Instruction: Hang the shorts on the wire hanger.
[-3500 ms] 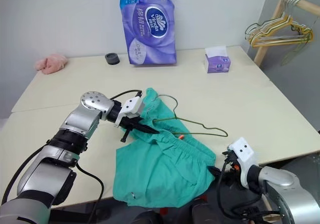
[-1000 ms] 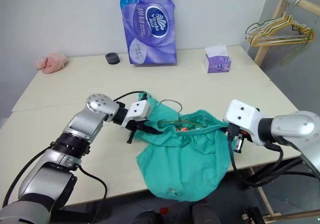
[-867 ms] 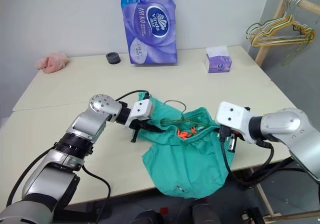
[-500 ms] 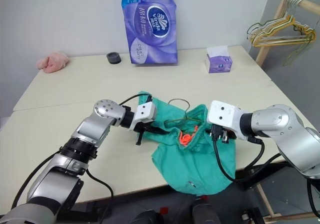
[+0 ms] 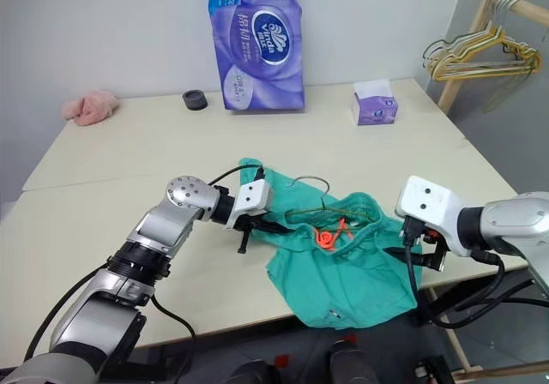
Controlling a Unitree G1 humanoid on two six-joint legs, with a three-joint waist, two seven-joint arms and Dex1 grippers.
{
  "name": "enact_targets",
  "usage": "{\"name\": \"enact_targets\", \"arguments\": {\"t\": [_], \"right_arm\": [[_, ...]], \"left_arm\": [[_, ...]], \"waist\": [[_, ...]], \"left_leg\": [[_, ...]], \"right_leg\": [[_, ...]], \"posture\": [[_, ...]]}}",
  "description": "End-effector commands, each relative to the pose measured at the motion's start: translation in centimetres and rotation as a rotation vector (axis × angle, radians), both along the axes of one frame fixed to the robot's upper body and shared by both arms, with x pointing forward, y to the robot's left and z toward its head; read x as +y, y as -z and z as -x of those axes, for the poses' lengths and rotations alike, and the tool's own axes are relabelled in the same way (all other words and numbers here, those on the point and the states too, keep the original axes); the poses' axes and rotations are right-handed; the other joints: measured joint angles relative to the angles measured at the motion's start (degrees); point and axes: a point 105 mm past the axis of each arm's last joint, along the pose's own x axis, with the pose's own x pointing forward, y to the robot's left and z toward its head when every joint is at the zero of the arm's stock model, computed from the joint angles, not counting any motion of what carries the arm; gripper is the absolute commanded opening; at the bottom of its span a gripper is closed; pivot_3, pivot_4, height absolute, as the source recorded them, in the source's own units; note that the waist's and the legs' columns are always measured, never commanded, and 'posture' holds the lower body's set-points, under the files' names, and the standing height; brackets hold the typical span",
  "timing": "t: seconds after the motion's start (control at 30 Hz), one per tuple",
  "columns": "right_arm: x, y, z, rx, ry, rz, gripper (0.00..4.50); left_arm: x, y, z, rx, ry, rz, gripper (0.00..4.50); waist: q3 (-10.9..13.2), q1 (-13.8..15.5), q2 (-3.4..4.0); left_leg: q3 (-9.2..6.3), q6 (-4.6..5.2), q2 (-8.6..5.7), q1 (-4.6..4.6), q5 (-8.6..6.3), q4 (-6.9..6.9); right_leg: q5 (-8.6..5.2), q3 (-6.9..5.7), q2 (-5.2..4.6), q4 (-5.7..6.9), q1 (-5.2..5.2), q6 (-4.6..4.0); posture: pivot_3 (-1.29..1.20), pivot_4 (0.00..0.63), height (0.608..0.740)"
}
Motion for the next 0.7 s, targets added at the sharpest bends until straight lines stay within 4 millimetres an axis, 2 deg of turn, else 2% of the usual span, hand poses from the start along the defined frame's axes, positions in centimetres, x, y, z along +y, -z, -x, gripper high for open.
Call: {"name": "enact_targets", "arguments": {"t": [0.03, 0.13, 0.33, 0.53, 0.63, 0.7], "right_arm": [[0.2, -0.2, 0.2, -0.004, -0.004, -0.022, 4.49], [0.6, 0.8, -0.2, 0.036, 0.004, -0.063, 4.49], [0.3, 3.0, -1.9, 0.089, 0.002, -0.033, 4.49], [0.8, 4.1, -3.3, 0.128, -0.048, -0.012, 4.49], [0.8, 4.6, -3.9, 0.146, -0.064, 0.009, 3.89], [0.8, 4.9, -4.2, 0.155, -0.074, 0.019, 3.24]], "left_arm": [[-0.5, -1.4, 0.1, -0.048, 0.030, 0.027, 0.00], [-0.7, -1.4, 0.1, -0.049, 0.039, 0.024, 0.00], [-0.7, -1.5, 0.1, -0.052, 0.048, 0.023, 0.00], [-0.6, -1.7, 0.3, -0.053, 0.054, 0.023, 0.00], [-0.6, -1.8, 0.4, -0.053, 0.056, 0.026, 0.00], [-0.6, -1.8, 0.4, -0.054, 0.057, 0.028, 0.00]], "waist": [[0.0, -0.2, 0.00], [0.0, -0.3, 0.00], [0.0, -0.3, 0.00], [0.0, -0.4, 0.02], [0.0, -0.3, 0.02], [0.0, -0.3, 0.02]], "left_leg": [[0.01, 0.00, 0.00, 0.00, 0.00, -0.01], [0.01, 0.00, 0.00, 0.00, 0.00, -0.01], [0.04, 0.00, -0.01, 0.00, 0.00, 0.01], [0.03, 0.00, -0.01, 0.00, 0.00, -0.01], [0.03, 0.00, -0.01, 0.00, 0.00, 0.00], [0.03, 0.00, -0.02, 0.00, 0.00, 0.00]], "right_leg": [[0.00, 0.01, 0.00, 0.00, 0.00, 0.00], [0.00, 0.00, 0.01, -0.01, 0.00, 0.00], [0.00, 0.01, 0.01, -0.03, 0.00, 0.00], [0.00, 0.01, 0.01, -0.02, -0.01, 0.00], [0.00, 0.01, 0.01, -0.02, -0.01, 0.00], [0.00, 0.00, 0.01, -0.02, -0.01, 0.00]], "posture": [[-0.26, 0.101, 0.740], [-0.26, 0.101, 0.740], [-0.26, 0.098, 0.740], [-0.25, 0.095, 0.740], [-0.24, 0.093, 0.740], [-0.24, 0.093, 0.740]]}}
